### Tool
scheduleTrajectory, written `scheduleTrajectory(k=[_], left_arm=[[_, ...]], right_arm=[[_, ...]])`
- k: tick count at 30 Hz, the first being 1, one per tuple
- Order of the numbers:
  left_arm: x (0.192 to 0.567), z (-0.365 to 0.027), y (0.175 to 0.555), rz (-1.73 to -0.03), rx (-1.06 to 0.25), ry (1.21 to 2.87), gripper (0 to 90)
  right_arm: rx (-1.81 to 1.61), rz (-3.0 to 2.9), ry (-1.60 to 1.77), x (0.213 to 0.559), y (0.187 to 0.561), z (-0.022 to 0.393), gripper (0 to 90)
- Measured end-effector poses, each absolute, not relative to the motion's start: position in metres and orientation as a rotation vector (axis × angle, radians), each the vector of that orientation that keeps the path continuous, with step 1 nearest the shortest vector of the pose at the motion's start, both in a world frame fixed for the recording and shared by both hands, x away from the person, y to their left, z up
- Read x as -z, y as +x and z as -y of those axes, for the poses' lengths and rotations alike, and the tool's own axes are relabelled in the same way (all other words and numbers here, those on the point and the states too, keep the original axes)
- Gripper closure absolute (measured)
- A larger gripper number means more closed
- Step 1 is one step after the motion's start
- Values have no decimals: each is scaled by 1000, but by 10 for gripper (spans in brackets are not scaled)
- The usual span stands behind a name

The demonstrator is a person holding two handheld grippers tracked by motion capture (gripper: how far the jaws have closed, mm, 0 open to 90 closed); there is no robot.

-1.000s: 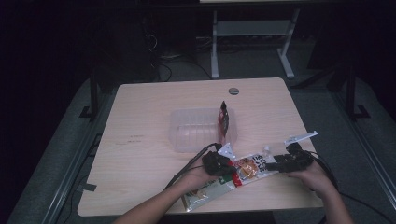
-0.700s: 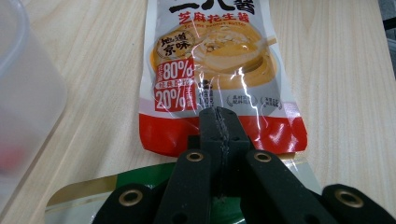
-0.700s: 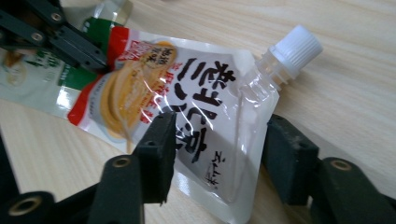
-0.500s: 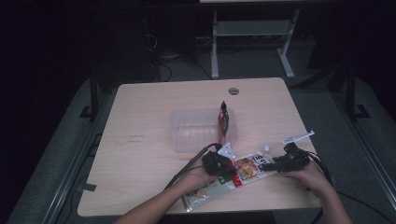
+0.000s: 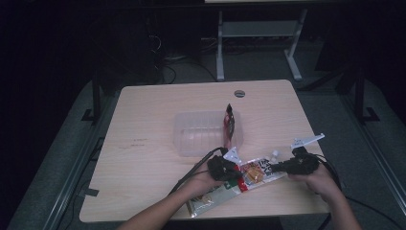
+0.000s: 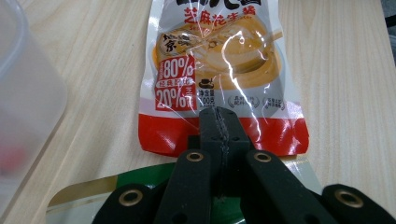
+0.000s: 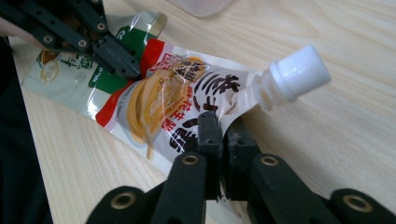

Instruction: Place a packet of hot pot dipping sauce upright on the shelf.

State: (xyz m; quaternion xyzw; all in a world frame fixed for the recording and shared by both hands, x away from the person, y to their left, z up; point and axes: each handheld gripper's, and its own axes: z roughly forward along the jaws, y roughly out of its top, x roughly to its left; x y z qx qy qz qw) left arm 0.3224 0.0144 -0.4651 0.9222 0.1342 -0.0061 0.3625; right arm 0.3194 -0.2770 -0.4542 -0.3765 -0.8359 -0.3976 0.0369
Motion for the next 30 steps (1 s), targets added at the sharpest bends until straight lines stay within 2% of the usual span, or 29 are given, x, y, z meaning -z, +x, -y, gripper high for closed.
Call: scheduleTrajectory(k=[15, 30], left_arm=[[465, -16, 323, -349, 24, 2367, 898], [465, -15, 323, -373, 31, 2367, 876]], right_arm=[[1442, 2532, -938, 430, 309, 272, 898], [1612, 2476, -736, 405, 300, 242, 900]])
